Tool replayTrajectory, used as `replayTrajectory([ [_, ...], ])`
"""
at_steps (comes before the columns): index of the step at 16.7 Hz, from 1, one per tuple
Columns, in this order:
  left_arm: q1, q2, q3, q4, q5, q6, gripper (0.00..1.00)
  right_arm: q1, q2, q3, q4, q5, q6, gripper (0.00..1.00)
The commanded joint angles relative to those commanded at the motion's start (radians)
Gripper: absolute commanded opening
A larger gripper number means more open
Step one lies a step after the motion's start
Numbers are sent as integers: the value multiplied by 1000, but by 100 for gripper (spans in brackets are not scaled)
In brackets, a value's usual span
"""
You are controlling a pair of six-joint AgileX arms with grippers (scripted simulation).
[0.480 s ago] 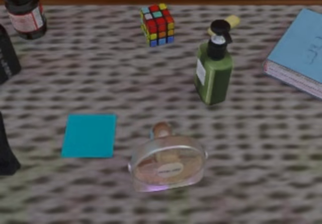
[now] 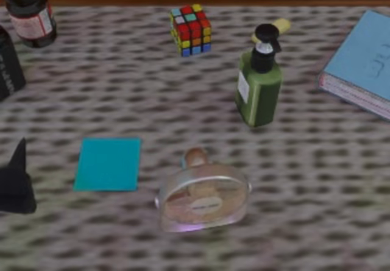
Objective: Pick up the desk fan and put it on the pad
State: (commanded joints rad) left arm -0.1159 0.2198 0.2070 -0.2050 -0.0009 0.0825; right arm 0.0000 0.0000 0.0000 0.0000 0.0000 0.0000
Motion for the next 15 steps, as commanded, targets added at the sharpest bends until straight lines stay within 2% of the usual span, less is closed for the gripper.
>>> replayTrajectory([
  [15, -592, 1408, 1314, -959, 3, 382, 100, 0, 0, 0, 0, 0, 0, 100],
])
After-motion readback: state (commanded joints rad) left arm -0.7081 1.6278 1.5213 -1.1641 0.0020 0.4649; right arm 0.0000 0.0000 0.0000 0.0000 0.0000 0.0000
